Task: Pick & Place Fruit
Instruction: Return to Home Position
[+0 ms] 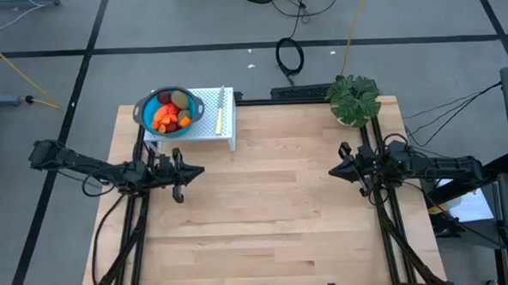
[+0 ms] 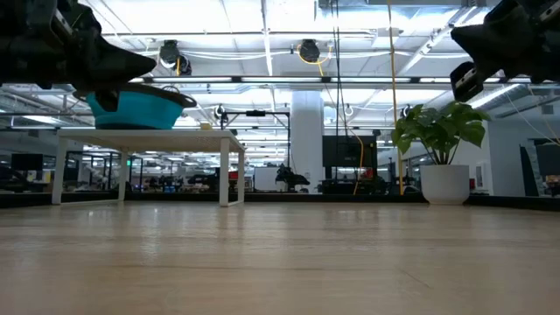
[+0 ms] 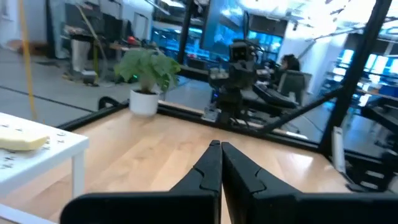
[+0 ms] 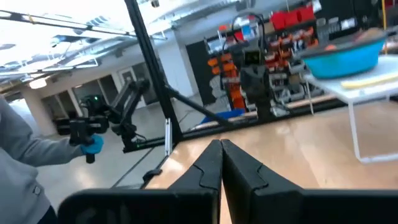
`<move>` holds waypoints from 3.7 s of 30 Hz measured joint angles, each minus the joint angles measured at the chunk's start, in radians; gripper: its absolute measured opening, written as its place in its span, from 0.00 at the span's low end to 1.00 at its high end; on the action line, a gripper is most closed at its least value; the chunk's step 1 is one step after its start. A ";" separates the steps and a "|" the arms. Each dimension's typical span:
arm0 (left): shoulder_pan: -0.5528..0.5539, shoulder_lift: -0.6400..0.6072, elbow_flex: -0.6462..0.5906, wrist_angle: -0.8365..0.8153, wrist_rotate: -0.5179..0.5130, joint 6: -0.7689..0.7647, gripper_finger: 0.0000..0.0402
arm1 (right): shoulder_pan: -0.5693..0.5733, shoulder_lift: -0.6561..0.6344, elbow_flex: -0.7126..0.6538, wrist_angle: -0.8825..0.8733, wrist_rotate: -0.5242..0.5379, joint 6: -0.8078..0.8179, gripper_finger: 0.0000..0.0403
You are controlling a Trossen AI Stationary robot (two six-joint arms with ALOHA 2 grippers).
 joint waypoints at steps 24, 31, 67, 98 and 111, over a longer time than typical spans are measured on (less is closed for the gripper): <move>0.215 -0.438 0.003 -0.519 0.245 -0.013 0.00 | 0.000 -0.043 0.002 -0.080 0.007 -0.003 0.00; 0.207 -0.438 0.003 -0.538 0.225 0.003 0.03 | 0.000 -0.039 0.002 -0.122 0.055 -0.015 0.00; 0.207 -0.438 0.003 -0.546 0.217 0.030 0.03 | 0.000 -0.039 0.002 -0.164 0.054 -0.004 0.00; 0.207 -0.438 0.003 -0.545 0.217 0.032 0.03 | 0.001 -0.039 0.001 -0.164 0.054 -0.003 0.00; 0.207 -0.438 0.003 -0.545 0.217 0.032 0.03 | 0.001 -0.039 0.001 -0.164 0.054 -0.003 0.00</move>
